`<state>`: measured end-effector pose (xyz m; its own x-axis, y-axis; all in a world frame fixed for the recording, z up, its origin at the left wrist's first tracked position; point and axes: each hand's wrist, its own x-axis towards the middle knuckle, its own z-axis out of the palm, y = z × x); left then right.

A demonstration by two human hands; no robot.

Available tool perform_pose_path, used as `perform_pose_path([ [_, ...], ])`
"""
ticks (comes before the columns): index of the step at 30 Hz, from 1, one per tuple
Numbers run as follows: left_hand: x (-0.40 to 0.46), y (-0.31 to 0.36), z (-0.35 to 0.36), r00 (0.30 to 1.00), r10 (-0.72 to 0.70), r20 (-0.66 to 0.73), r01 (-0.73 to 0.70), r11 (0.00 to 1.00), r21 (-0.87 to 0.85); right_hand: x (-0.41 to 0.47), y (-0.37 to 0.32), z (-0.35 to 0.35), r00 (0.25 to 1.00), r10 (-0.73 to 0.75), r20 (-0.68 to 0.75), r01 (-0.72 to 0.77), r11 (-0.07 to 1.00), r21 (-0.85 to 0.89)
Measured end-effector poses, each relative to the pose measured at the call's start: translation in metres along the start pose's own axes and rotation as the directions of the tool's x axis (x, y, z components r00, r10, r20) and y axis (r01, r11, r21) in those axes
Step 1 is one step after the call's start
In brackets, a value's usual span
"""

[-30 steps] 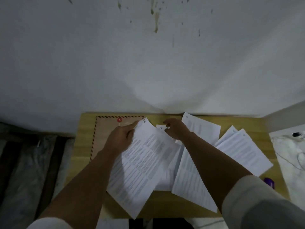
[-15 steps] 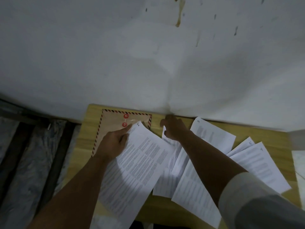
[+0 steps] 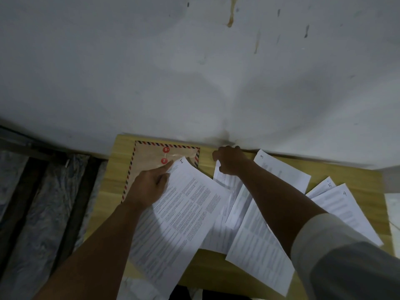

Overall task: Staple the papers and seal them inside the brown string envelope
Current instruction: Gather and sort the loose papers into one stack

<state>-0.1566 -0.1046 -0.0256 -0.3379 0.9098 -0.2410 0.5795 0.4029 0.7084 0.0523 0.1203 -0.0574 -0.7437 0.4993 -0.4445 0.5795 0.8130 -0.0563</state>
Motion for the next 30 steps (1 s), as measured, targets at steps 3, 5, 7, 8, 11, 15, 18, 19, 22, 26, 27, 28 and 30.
perform_pose_path([
  [3, 0.0, 0.002, 0.003, 1.0, 0.005, -0.01, -0.005, 1.0, 0.0, -0.005, 0.001, 0.005, 0.999, 0.042, -0.025, -0.041, 0.999, 0.022],
  [5, 0.001, 0.002, 0.005, 1.0, 0.013, -0.01, -0.013, 1.0, 0.015, -0.01, 0.001, 0.007, 0.994, 0.104, -0.044, -0.104, 0.994, -0.013],
  [7, 0.001, 0.001, 0.005, 1.0, 0.006, -0.003, -0.006, 1.0, 0.011, -0.013, 0.001, 0.011, 0.987, 0.156, -0.027, -0.157, 0.988, -0.007],
  [8, 0.001, 0.001, 0.006, 1.0, 0.007, 0.0, -0.007, 1.0, 0.005, -0.014, 0.001, 0.013, 0.985, 0.174, -0.007, -0.174, 0.985, 0.01],
  [11, -0.001, 0.003, 0.009, 1.0, 0.014, 0.005, -0.014, 1.0, 0.008, -0.014, 0.001, 0.019, 0.978, 0.207, 0.03, -0.209, 0.974, 0.091],
  [15, -0.005, 0.005, 0.008, 1.0, 0.001, -0.006, -0.001, 0.999, 0.04, -0.012, 0.004, 0.023, 0.969, 0.235, 0.078, -0.247, 0.941, 0.232],
  [18, -0.01, 0.006, 0.006, 1.0, -0.001, -0.005, 0.001, 0.998, 0.058, -0.013, 0.006, 0.024, 0.956, 0.282, 0.077, -0.291, 0.89, 0.35],
  [19, -0.011, 0.007, 0.006, 1.0, 0.005, -0.014, -0.004, 0.998, 0.07, -0.015, 0.005, 0.023, 0.953, 0.295, 0.073, -0.3, 0.876, 0.378],
  [22, -0.018, 0.01, 0.003, 1.0, 0.02, -0.024, -0.018, 0.997, 0.079, -0.02, 0.004, 0.023, 0.944, 0.327, 0.043, -0.316, 0.861, 0.399],
  [26, -0.03, 0.017, -0.005, 0.999, 0.029, -0.027, -0.027, 0.997, 0.074, -0.03, 0.006, 0.015, 0.954, 0.3, -0.011, -0.257, 0.834, 0.488],
  [27, -0.033, 0.02, -0.007, 0.998, 0.044, -0.04, -0.041, 0.996, 0.077, -0.035, 0.006, 0.01, 0.952, 0.303, -0.042, -0.238, 0.821, 0.52],
  [28, -0.036, 0.025, -0.01, 0.997, 0.06, -0.05, -0.055, 0.995, 0.085, -0.042, 0.005, 0.003, 0.948, 0.309, -0.079, -0.218, 0.809, 0.545],
  [30, -0.045, 0.032, -0.019, 0.995, 0.08, -0.058, -0.075, 0.993, 0.091, -0.06, 0.001, -0.018, 0.931, 0.335, -0.141, -0.197, 0.792, 0.578],
])
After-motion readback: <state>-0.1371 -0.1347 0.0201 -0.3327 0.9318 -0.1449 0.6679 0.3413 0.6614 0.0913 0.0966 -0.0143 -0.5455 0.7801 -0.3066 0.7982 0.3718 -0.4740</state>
